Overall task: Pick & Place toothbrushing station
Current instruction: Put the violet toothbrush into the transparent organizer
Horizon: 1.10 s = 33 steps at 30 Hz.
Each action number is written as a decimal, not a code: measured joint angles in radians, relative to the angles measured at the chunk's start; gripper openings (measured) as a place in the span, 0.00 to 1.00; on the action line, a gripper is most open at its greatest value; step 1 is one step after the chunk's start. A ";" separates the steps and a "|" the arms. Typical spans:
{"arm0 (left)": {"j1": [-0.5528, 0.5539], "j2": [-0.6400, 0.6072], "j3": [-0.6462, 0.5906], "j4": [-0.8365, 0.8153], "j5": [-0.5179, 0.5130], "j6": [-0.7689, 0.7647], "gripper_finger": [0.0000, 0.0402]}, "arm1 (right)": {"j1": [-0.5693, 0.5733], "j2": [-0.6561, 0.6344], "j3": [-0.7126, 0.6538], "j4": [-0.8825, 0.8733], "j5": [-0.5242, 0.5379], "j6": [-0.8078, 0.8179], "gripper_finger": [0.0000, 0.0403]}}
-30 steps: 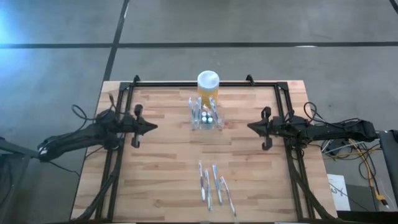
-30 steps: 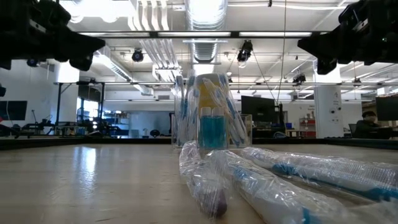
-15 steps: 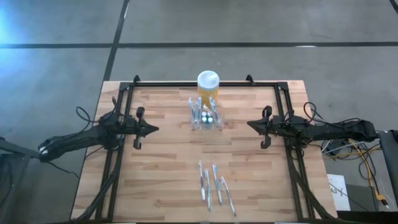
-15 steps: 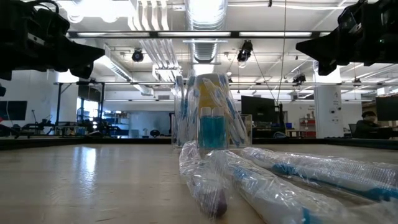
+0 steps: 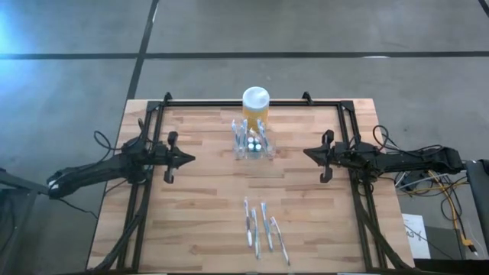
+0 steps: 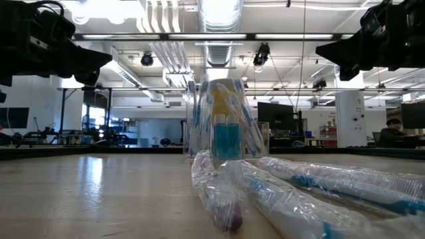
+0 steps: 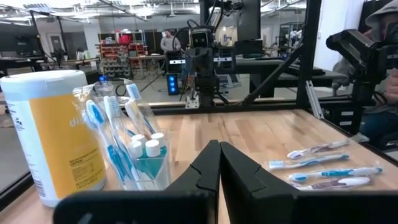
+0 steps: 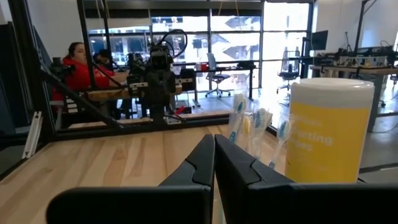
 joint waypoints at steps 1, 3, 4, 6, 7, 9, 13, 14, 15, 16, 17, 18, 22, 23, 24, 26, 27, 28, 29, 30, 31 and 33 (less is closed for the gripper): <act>0.000 0.000 0.000 0.000 0.000 0.000 0.03 | 0.000 -0.001 0.000 0.000 0.000 -0.001 0.02; 0.000 0.000 0.000 -0.002 0.000 0.000 0.03 | 0.000 -0.002 0.000 0.004 0.000 -0.004 0.02; 0.000 0.000 0.000 -0.004 0.000 0.000 0.02 | 0.000 -0.002 0.000 0.005 0.000 -0.005 0.02; 0.000 0.000 0.000 -0.015 0.000 -0.002 0.02 | 0.000 -0.001 0.000 0.005 0.000 -0.006 0.02; 0.000 0.001 0.000 -0.020 0.000 -0.002 0.02 | 0.000 -0.001 0.000 0.005 0.000 -0.004 0.02; 0.000 0.000 0.000 -0.028 0.000 0.003 0.02 | 0.000 0.000 0.000 0.004 0.000 -0.003 0.02; 0.000 0.000 -0.001 -0.028 0.000 0.030 0.02 | 0.000 0.000 0.000 0.002 0.000 -0.003 0.02; 0.000 0.000 -0.001 -0.028 0.000 0.028 0.02 | 0.000 0.000 0.000 0.002 0.000 -0.003 0.02; 0.000 0.000 -0.001 -0.028 0.000 0.020 0.02 | 0.000 0.000 0.000 0.001 0.000 -0.003 0.02; 0.000 0.000 -0.001 -0.028 0.000 0.009 0.02 | 0.000 0.000 0.000 0.001 0.000 -0.002 0.02; 0.000 0.000 -0.001 -0.028 0.000 0.000 0.02 | 0.000 0.000 0.000 0.000 0.000 0.001 0.02; 0.000 0.000 -0.001 -0.028 0.000 -0.010 0.02 | 0.000 0.000 0.000 -0.001 -0.001 0.004 0.02; 0.000 0.000 -0.001 -0.029 0.002 -0.031 0.02 | 0.000 0.000 0.000 -0.008 -0.002 0.046 0.02; 0.000 0.000 -0.001 -0.028 0.003 -0.034 0.02 | 0.000 0.000 0.000 -0.006 -0.002 0.055 0.02; 0.000 0.000 -0.002 -0.029 0.005 -0.034 0.02 | 0.000 0.000 0.000 0.000 -0.002 0.060 0.02; 0.000 0.000 -0.002 -0.028 0.005 -0.029 0.02 | 0.000 0.000 0.000 0.017 -0.002 0.075 0.02; 0.000 0.000 -0.002 -0.028 0.005 -0.026 0.02 | 0.000 0.000 0.000 0.037 -0.002 0.090 0.02; 0.000 0.000 -0.002 -0.028 0.005 -0.024 0.02 | 0.000 0.000 0.002 0.057 -0.002 0.106 0.02; 0.000 0.000 -0.002 -0.028 0.005 -0.023 0.02 | 0.000 0.000 0.012 0.059 -0.002 0.112 0.02; 0.000 0.000 -0.002 -0.028 0.006 -0.023 0.02 | 0.000 0.000 0.031 0.054 -0.002 0.115 0.02; 0.000 0.000 -0.002 -0.029 0.007 -0.023 0.02 | 0.000 0.000 0.057 0.036 -0.002 0.115 0.02; 0.000 0.000 -0.002 -0.028 0.008 -0.022 0.02 | 0.000 0.008 0.124 -0.038 -0.002 0.114 0.02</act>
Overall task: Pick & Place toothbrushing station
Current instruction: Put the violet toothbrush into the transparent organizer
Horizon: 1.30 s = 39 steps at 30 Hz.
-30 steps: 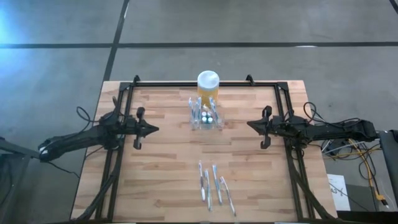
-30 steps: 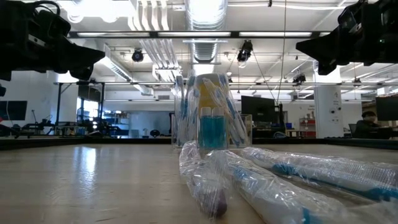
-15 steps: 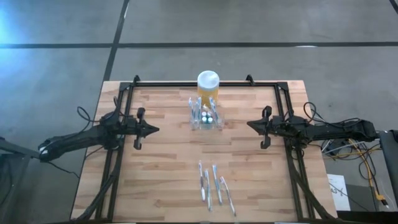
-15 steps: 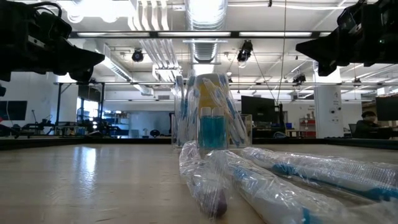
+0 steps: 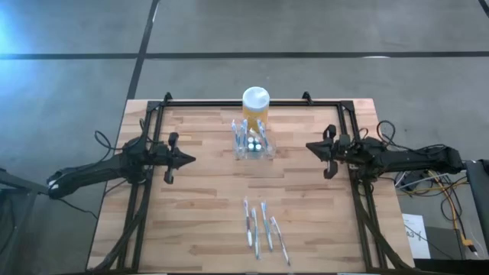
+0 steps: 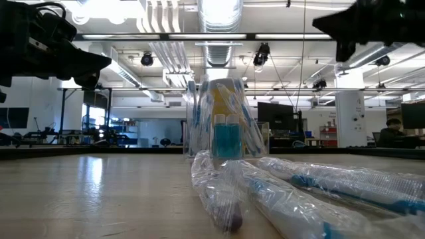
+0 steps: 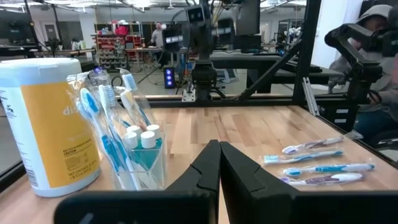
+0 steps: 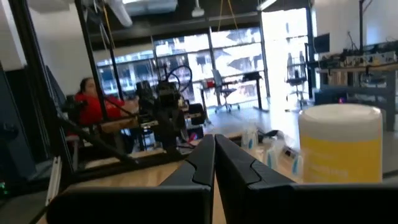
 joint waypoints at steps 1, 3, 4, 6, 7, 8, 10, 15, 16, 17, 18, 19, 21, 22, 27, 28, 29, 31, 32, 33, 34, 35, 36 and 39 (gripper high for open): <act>0.000 0.000 0.000 0.000 0.000 0.000 0.02 | 0.000 0.009 0.042 -0.051 0.000 0.000 0.02; 0.000 0.000 0.000 0.000 0.000 0.000 0.02 | 0.000 0.037 0.132 -0.167 0.000 0.000 0.02; 0.000 0.000 0.000 0.000 0.000 0.000 0.02 | 0.000 0.059 0.180 -0.226 0.000 0.005 0.02; 0.000 0.000 0.000 0.000 0.000 0.000 0.02 | 0.003 0.115 0.276 -0.338 0.002 0.023 0.02; 0.000 0.000 0.000 0.000 0.000 0.000 0.02 | 0.006 0.147 0.320 -0.399 0.002 0.036 0.02; 0.000 0.000 0.000 0.000 0.000 0.000 0.02 | 0.012 0.183 0.361 -0.450 0.002 0.050 0.02; 0.000 0.000 0.000 0.000 0.000 0.001 0.02 | 0.035 0.255 0.444 -0.579 0.002 0.087 0.02; 0.000 0.000 0.000 0.000 0.000 0.001 0.02 | 0.143 0.428 0.576 -0.782 0.025 0.197 0.02; 0.000 0.000 0.000 -0.001 0.000 0.001 0.02 | 0.172 0.464 0.597 -0.791 0.044 0.223 0.02; 0.000 0.000 0.000 -0.001 0.000 0.002 0.02 | 0.198 0.496 0.618 -0.801 0.058 0.249 0.02; 0.000 0.000 0.000 0.000 0.000 0.012 0.02 | 0.224 0.526 0.642 -0.821 0.072 0.278 0.02; 0.000 0.000 0.000 0.000 0.000 0.028 0.02 | 0.249 0.559 0.669 -0.856 0.084 0.306 0.02; 0.000 0.000 0.000 -0.001 0.000 0.049 0.02 | 0.299 0.619 0.730 -0.942 0.123 0.370 0.02; 0.000 0.000 0.000 0.000 0.001 0.049 0.02 | 0.324 0.650 0.761 -1.000 0.144 0.412 0.02; 0.000 0.000 0.000 -0.001 0.003 0.037 0.02 | 0.414 0.804 0.909 -1.253 0.158 0.654 0.02; 0.000 0.001 0.000 -0.001 0.003 0.037 0.02 | 0.433 0.835 0.935 -1.284 0.156 0.699 0.02; 0.000 0.000 0.002 -0.001 0.003 0.037 0.02 | 0.449 0.868 0.962 -1.307 0.150 0.734 0.02; 0.000 0.001 0.004 -0.004 0.003 0.037 0.02 | 0.480 0.932 1.011 -1.338 0.125 0.788 0.02; 0.000 0.002 0.005 -0.004 0.003 0.037 0.02 | 0.494 0.965 1.033 -1.345 0.113 0.819 0.02; 0.000 0.002 0.005 -0.004 0.003 0.037 0.02 | 0.507 0.997 1.054 -1.349 0.102 0.857 0.03; 0.000 0.002 0.007 -0.004 0.003 0.037 0.02 | 0.518 1.030 1.075 -1.350 0.095 0.895 0.03; 0.000 0.002 0.007 -0.003 0.003 0.037 0.02 | 0.527 1.063 1.098 -1.350 0.090 0.928 0.05; 0.000 0.002 0.007 -0.003 0.003 0.036 0.02 | 0.536 1.097 1.120 -1.350 0.084 0.954 0.07; 0.000 0.002 0.007 -0.001 0.003 0.041 0.02 | 0.557 1.201 1.192 -1.362 0.048 0.994 0.14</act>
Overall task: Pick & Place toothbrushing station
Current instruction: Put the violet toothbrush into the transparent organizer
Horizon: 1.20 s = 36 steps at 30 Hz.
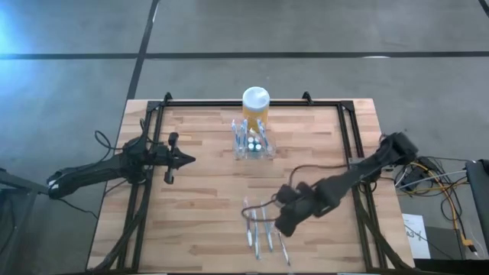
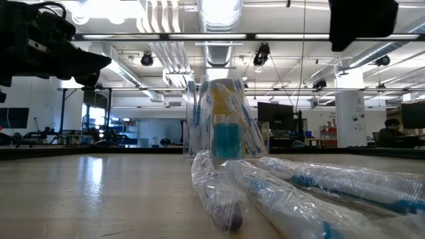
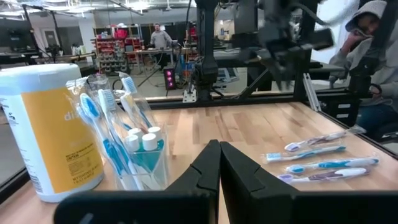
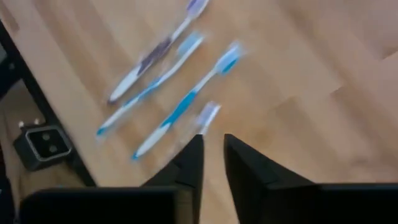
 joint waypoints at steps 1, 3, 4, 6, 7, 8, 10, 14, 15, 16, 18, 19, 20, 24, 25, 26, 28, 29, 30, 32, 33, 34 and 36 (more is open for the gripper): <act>0.000 0.000 0.000 0.000 0.000 0.005 0.02 | 0.006 0.035 0.023 -0.001 -0.025 0.015 0.17; 0.000 0.000 0.000 0.000 0.000 0.007 0.02 | 0.015 0.096 0.068 -0.001 -0.077 0.044 0.23; 0.000 0.000 0.000 0.001 0.000 0.007 0.02 | 0.019 0.126 0.090 0.000 -0.092 0.059 0.26; 0.000 0.000 -0.001 0.002 0.000 0.007 0.02 | 0.028 0.181 0.127 0.000 -0.116 0.087 0.32; 0.000 0.000 -0.002 0.001 0.000 0.007 0.02 | 0.032 0.208 0.143 -0.001 -0.130 0.100 0.35; 0.000 0.000 -0.002 0.001 0.000 0.008 0.02 | 0.036 0.234 0.159 -0.003 -0.141 0.121 0.37; 0.000 0.000 -0.002 0.002 0.000 0.008 0.02 | 0.043 0.274 0.181 -0.025 -0.155 0.196 0.42; 0.000 0.000 -0.002 0.002 0.000 0.007 0.02 | 0.047 0.342 0.221 -0.078 -0.155 0.299 0.47; 0.000 0.000 -0.002 0.002 0.000 0.007 0.02 | 0.050 0.357 0.228 -0.083 -0.155 0.307 0.48; 0.000 0.000 -0.002 0.003 0.000 0.007 0.02 | 0.052 0.373 0.236 -0.083 -0.155 0.309 0.48; 0.000 0.000 -0.002 0.005 0.000 0.007 0.02 | 0.055 0.400 0.252 -0.079 -0.157 0.310 0.49; 0.000 0.000 -0.002 0.005 0.000 0.007 0.02 | 0.056 0.411 0.263 -0.075 -0.163 0.308 0.49; 0.000 0.000 -0.002 0.005 0.000 0.007 0.02 | 0.058 0.421 0.272 -0.072 -0.171 0.307 0.50; 0.000 0.000 -0.002 0.005 0.000 0.006 0.02 | 0.068 0.442 0.291 -0.073 -0.182 0.316 0.51; 0.000 0.000 -0.002 0.005 0.000 0.006 0.02 | 0.072 0.442 0.291 -0.076 -0.183 0.329 0.51; 0.000 0.000 -0.002 0.005 0.000 0.006 0.02 | 0.078 0.442 0.291 -0.076 -0.183 0.343 0.51; 0.000 0.000 -0.002 0.005 0.000 0.006 0.02 | 0.093 0.442 0.291 -0.075 -0.185 0.380 0.51; 0.000 0.000 -0.002 0.005 0.000 0.006 0.02 | 0.103 0.442 0.291 -0.075 -0.186 0.397 0.51; 0.000 0.000 -0.002 0.005 0.000 0.006 0.02 | 0.114 0.442 0.291 -0.075 -0.189 0.415 0.51; 0.000 0.000 -0.002 0.005 0.000 0.006 0.02 | 0.136 0.441 0.291 -0.073 -0.192 0.455 0.51; 0.000 0.000 -0.002 0.005 0.000 0.006 0.02 | 0.147 0.441 0.291 -0.071 -0.192 0.471 0.51; 0.000 0.000 -0.002 0.005 0.000 0.006 0.02 | 0.156 0.441 0.291 -0.069 -0.192 0.487 0.51; 0.000 0.000 -0.002 0.005 0.000 0.006 0.02 | 0.169 0.448 0.291 -0.064 -0.188 0.512 0.51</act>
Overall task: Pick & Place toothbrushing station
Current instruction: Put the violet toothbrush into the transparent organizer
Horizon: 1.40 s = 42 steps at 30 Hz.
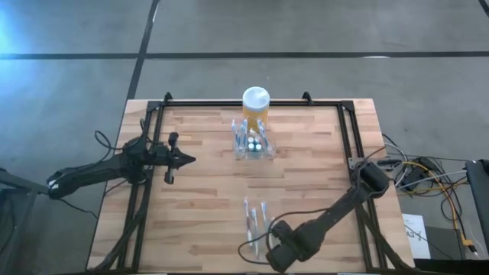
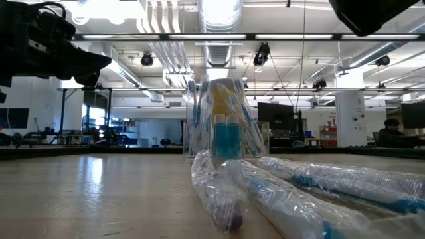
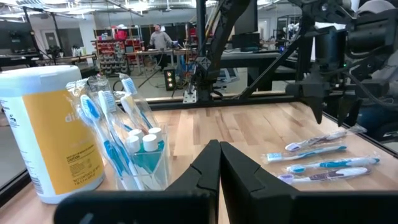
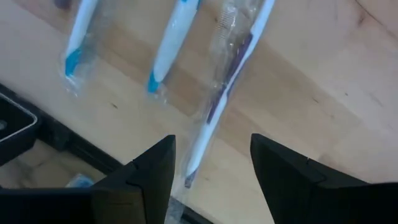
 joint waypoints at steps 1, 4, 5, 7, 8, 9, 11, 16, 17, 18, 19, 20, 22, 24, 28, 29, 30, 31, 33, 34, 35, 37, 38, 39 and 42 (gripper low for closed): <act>0.000 0.000 0.000 0.000 0.000 0.000 0.02 | 0.003 0.006 0.000 0.001 0.004 0.005 0.51; 0.000 0.000 0.000 0.000 0.000 -0.003 0.02 | 0.001 0.031 0.000 0.019 0.008 0.003 0.51; 0.000 0.000 0.000 0.000 0.000 -0.003 0.02 | -0.001 0.040 0.000 0.020 0.007 -0.002 0.51; 0.000 0.000 0.000 0.000 0.000 -0.003 0.02 | -0.005 0.054 0.000 0.020 0.007 -0.012 0.50; 0.000 0.000 0.000 0.000 0.000 -0.003 0.02 | -0.008 0.060 0.000 0.020 0.006 -0.022 0.50; 0.000 0.000 0.000 0.000 0.000 -0.003 0.02 | -0.009 0.067 0.000 0.019 0.003 -0.030 0.50; 0.000 0.000 0.000 0.000 0.000 -0.003 0.02 | -0.010 0.077 -0.001 0.013 -0.002 -0.047 0.50; 0.000 0.000 0.000 0.000 0.000 -0.003 0.02 | -0.014 0.079 -0.006 -0.076 -0.001 -0.069 0.50; 0.000 0.000 0.000 0.000 0.000 -0.003 0.02 | -0.015 0.080 -0.010 -0.103 0.000 -0.080 0.50; 0.000 0.000 0.000 0.000 0.000 -0.004 0.02 | -0.015 0.081 -0.015 -0.117 0.004 -0.090 0.50; 0.000 0.000 0.000 0.000 0.000 -0.004 0.02 | -0.015 0.081 -0.019 -0.118 0.012 -0.108 0.50; 0.000 0.000 0.000 0.000 0.000 -0.004 0.02 | -0.015 0.080 -0.025 -0.118 0.020 -0.124 0.50; 0.000 0.000 0.000 -0.003 0.000 -0.004 0.02 | -0.015 0.079 -0.028 -0.119 0.033 -0.161 0.50; 0.000 0.001 0.000 -0.005 0.000 -0.005 0.02 | -0.019 0.078 -0.032 -0.112 0.034 -0.203 0.50; 0.000 0.001 0.000 -0.015 0.000 -0.014 0.02 | -0.025 0.078 -0.033 -0.108 0.034 -0.279 0.50; 0.000 0.001 0.000 -0.015 0.000 -0.019 0.02 | -0.025 0.078 -0.033 -0.107 0.034 -0.298 0.50; 0.000 0.001 0.000 -0.015 0.000 -0.023 0.02 | -0.026 0.078 -0.035 -0.106 0.033 -0.314 0.50; 0.000 0.001 0.000 -0.018 0.000 -0.028 0.02 | -0.026 0.078 -0.036 -0.105 0.034 -0.324 0.49; 0.000 0.001 0.000 -0.022 0.001 -0.028 0.02 | -0.030 0.077 -0.040 -0.100 0.033 -0.334 0.46; 0.000 0.001 0.000 -0.022 0.000 -0.029 0.02 | -0.033 0.077 -0.041 -0.097 0.031 -0.334 0.44; 0.000 0.001 0.000 -0.022 0.000 -0.030 0.02 | -0.036 0.077 -0.042 -0.096 0.028 -0.334 0.41; 0.000 0.001 0.000 -0.022 0.001 -0.032 0.02 | -0.041 0.077 -0.043 -0.093 0.027 -0.343 0.35; 0.000 0.001 0.000 -0.022 0.000 -0.037 0.02 | -0.044 0.077 -0.043 -0.093 0.026 -0.355 0.32; 0.000 0.001 0.000 -0.022 0.001 -0.041 0.02 | -0.048 0.077 -0.043 -0.095 0.025 -0.371 0.28; 0.000 0.001 0.000 -0.022 0.000 -0.059 0.02 | -0.057 0.077 -0.044 -0.100 0.026 -0.436 0.17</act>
